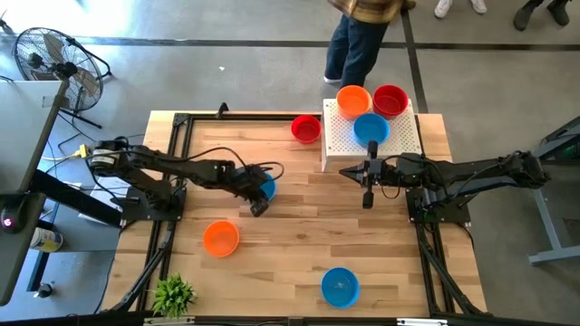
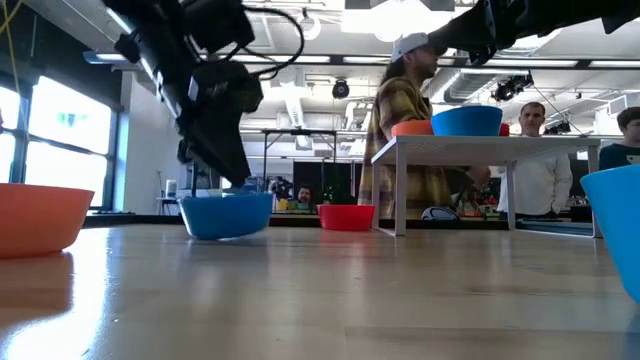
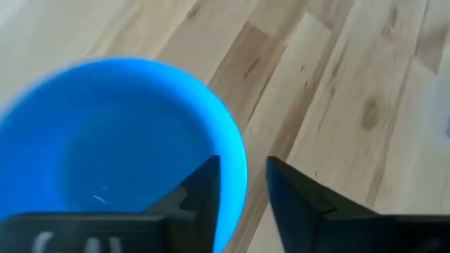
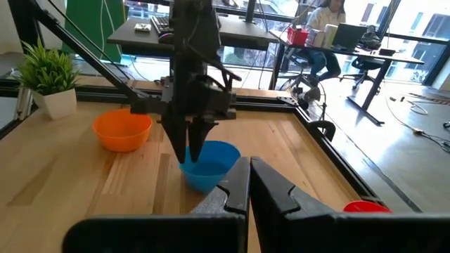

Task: Pick & Place Mini bowls
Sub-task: Stack the blue bowl on the stacked blue bowls on the shelf, then stack the orange bowl on the stacked orange bowls on the shelf

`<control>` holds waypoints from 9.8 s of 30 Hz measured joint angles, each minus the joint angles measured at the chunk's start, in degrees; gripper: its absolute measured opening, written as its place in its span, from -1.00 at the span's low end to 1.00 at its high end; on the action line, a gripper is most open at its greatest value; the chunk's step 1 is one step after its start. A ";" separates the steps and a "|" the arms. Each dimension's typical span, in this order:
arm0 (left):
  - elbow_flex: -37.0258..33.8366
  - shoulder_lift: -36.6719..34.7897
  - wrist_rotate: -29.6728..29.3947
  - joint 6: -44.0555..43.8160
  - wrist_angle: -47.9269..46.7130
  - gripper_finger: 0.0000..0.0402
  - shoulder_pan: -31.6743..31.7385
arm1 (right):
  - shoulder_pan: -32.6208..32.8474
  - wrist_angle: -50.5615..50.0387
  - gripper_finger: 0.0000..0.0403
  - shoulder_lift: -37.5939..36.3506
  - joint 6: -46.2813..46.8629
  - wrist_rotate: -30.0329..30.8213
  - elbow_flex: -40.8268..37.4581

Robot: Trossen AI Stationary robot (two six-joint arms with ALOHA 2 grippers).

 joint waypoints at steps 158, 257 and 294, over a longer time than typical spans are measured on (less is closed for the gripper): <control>-31.68 -20.14 -12.36 23.22 58.36 -0.92 -0.68 | -7.95 -97.60 -1.00 43.87 4.95 6.67 79.93; -11.49 -20.00 -1.67 22.55 -2.73 -0.68 -10.09 | 4.70 -11.63 -1.00 4.11 3.04 -2.14 4.19; -10.46 -12.82 8.57 -9.43 -26.21 -0.96 -15.65 | 6.38 -11.01 -1.00 4.11 3.80 -2.15 3.74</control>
